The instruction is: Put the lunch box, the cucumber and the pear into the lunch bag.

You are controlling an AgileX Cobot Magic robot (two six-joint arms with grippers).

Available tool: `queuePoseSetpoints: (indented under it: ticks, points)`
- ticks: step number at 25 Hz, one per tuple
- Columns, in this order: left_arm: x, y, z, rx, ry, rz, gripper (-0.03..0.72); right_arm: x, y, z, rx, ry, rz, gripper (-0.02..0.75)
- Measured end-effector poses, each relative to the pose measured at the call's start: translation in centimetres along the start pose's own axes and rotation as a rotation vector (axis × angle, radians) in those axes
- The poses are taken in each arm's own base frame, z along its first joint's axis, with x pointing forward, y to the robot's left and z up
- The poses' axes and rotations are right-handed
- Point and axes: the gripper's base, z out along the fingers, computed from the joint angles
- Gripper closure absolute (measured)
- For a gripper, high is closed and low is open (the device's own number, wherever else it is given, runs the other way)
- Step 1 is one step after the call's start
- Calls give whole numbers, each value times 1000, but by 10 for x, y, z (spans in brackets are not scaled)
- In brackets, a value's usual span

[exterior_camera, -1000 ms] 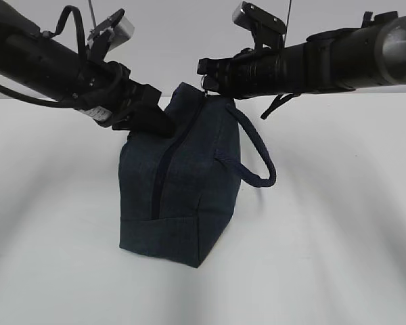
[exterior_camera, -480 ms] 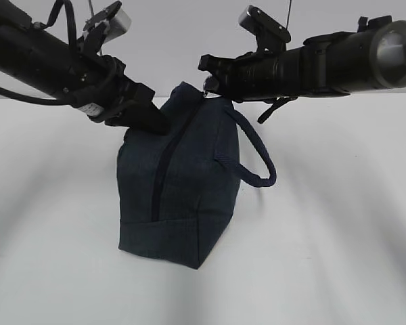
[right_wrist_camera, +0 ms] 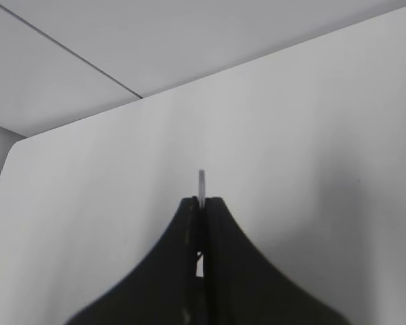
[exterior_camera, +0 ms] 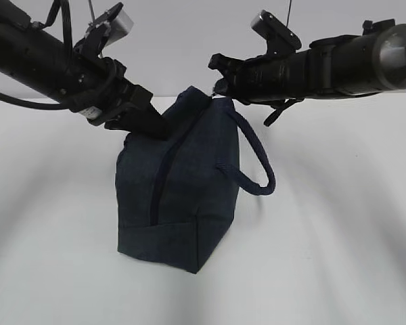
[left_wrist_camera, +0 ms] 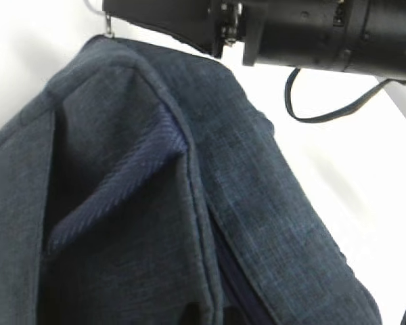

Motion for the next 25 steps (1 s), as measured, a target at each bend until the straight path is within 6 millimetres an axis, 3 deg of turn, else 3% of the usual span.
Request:
queuePoseSetpoints:
  ticks: [25]
  points:
    - [-2,-2,-5,-25,-20,26,685,20,-30,26,69,47,67,738]
